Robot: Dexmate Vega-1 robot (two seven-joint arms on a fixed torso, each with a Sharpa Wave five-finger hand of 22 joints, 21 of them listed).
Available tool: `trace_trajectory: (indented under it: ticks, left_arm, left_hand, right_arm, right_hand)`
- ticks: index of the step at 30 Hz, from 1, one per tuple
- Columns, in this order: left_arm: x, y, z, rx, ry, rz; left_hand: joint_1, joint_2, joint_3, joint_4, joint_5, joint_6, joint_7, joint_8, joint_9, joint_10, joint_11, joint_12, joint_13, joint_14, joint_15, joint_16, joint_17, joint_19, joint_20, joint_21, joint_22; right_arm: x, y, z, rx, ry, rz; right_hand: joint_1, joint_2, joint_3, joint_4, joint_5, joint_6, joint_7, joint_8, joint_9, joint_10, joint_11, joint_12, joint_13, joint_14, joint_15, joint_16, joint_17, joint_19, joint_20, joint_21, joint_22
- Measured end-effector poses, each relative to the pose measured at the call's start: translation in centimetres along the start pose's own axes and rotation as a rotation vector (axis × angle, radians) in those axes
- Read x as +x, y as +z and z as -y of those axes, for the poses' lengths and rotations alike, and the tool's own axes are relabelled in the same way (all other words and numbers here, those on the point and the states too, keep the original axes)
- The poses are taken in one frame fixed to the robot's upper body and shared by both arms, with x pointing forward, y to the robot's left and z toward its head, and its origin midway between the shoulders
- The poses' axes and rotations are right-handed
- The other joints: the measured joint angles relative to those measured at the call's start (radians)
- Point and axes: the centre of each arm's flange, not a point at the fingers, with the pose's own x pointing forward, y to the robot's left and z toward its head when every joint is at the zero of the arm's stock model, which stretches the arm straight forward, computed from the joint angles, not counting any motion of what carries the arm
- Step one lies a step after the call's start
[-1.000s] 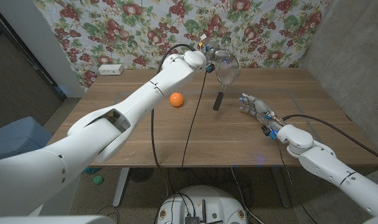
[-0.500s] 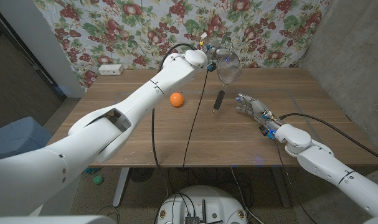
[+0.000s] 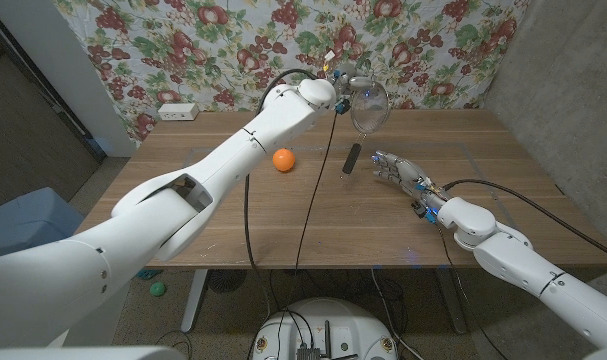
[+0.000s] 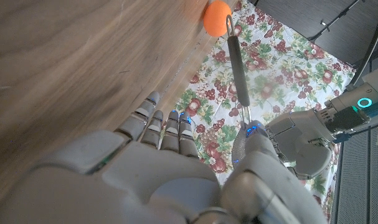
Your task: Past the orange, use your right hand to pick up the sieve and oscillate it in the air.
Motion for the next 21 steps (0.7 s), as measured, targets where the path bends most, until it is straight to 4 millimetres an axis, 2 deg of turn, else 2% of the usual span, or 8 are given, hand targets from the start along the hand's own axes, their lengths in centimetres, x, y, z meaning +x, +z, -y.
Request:
trace_trajectory:
  ticks: [6, 9, 11, 12, 15, 21]
  left_arm:
    - [0.0, 0.1, 0.3, -0.002, -0.002, 0.001]
    - [0.0, 0.2, 0.4, -0.003, -0.004, 0.002]
    - [0.0, 0.2, 0.5, -0.004, -0.006, 0.003]
    - [0.0, 0.2, 0.5, -0.004, -0.007, 0.003]
    - [0.0, 0.3, 0.7, -0.005, -0.01, 0.003]
    - [0.1, 0.3, 0.9, -0.009, -0.011, 0.003]
  left_hand:
    - [-0.004, -0.004, 0.004, -0.002, 0.0, 0.0, 0.0, 0.0, 0.006, 0.0, 0.0, -0.008, 0.0, 0.0, 0.0, 0.0, 0.0, 0.0, 0.0, 0.0, 0.0]
    - [-0.004, -0.004, 0.004, -0.002, 0.006, 0.0, 0.0, 0.0, 0.006, 0.0, 0.0, -0.008, 0.0, 0.0, 0.0, 0.0, 0.0, 0.0, 0.0, 0.0, 0.0]
    - [-0.004, -0.004, 0.005, 0.0, 0.008, 0.0, 0.0, -0.001, 0.007, -0.002, 0.002, -0.008, 0.0, 0.0, 0.0, 0.0, 0.0, 0.0, 0.0, 0.0, 0.0]
    - [-0.007, -0.001, 0.007, 0.001, 0.008, 0.0, 0.0, -0.002, 0.035, -0.005, 0.005, -0.008, 0.0, 0.0, 0.0, 0.0, 0.0, 0.0, 0.0, 0.0, 0.0]
    - [-0.012, -0.003, 0.014, 0.0, 0.008, 0.0, 0.0, -0.002, 0.035, -0.005, 0.005, -0.008, 0.0, 0.0, 0.0, 0.0, 0.0, 0.0, 0.0, 0.0, 0.0]
    - [-0.013, -0.002, 0.014, 0.0, 0.009, 0.0, 0.0, -0.005, 0.035, -0.005, 0.005, -0.008, 0.0, 0.0, 0.0, 0.0, 0.0, 0.0, 0.0, 0.0, 0.0]
  right_arm:
    - [0.4, 0.4, -0.5, -0.003, 0.024, 0.01]
    - [0.6, 0.6, -0.7, -0.003, 0.033, 0.015]
    - [0.7, 0.7, -0.9, -0.004, 0.042, 0.019]
    - [0.8, 0.7, -0.9, -0.004, 0.046, 0.021]
    - [1.0, 0.9, -1.1, -0.005, 0.056, 0.027]
    - [1.3, 1.2, -1.4, -0.011, 0.073, 0.036]
  right_hand:
    - [0.016, 0.015, 0.01, -0.001, 0.004, -0.005, -0.005, 0.0, 0.0, 0.0, -0.003, 0.0, 0.0, 0.004, -0.004, 0.0, 0.0, 0.003, -0.003, 0.0, 0.0]
    - [0.03, 0.001, 0.01, -0.001, 0.004, -0.005, -0.005, 0.0, 0.0, 0.0, -0.003, 0.0, 0.0, 0.004, -0.004, 0.0, 0.0, 0.003, -0.003, 0.0, 0.0]
    - [0.03, 0.001, 0.01, -0.001, 0.004, -0.005, -0.005, 0.0, 0.0, -0.005, -0.008, 0.0, 0.0, 0.004, -0.004, 0.0, 0.0, 0.003, -0.003, 0.0, 0.0]
    - [0.03, 0.001, 0.01, -0.001, 0.004, -0.009, -0.009, 0.0, 0.0, -0.006, -0.008, 0.0, 0.0, 0.004, -0.004, 0.0, 0.0, 0.003, -0.003, 0.0, 0.0]
    - [0.04, 0.011, 0.014, -0.005, 0.004, -0.011, -0.011, 0.0, 0.0, -0.006, -0.008, 0.0, 0.0, 0.004, -0.004, 0.0, 0.0, 0.003, -0.003, 0.0, 0.0]
    - [0.04, 0.011, 0.018, -0.001, 0.004, -0.011, -0.011, 0.0, 0.0, -0.006, -0.008, 0.0, 0.0, 0.009, -0.009, 0.0, 0.0, 0.003, -0.003, 0.0, 0.0]
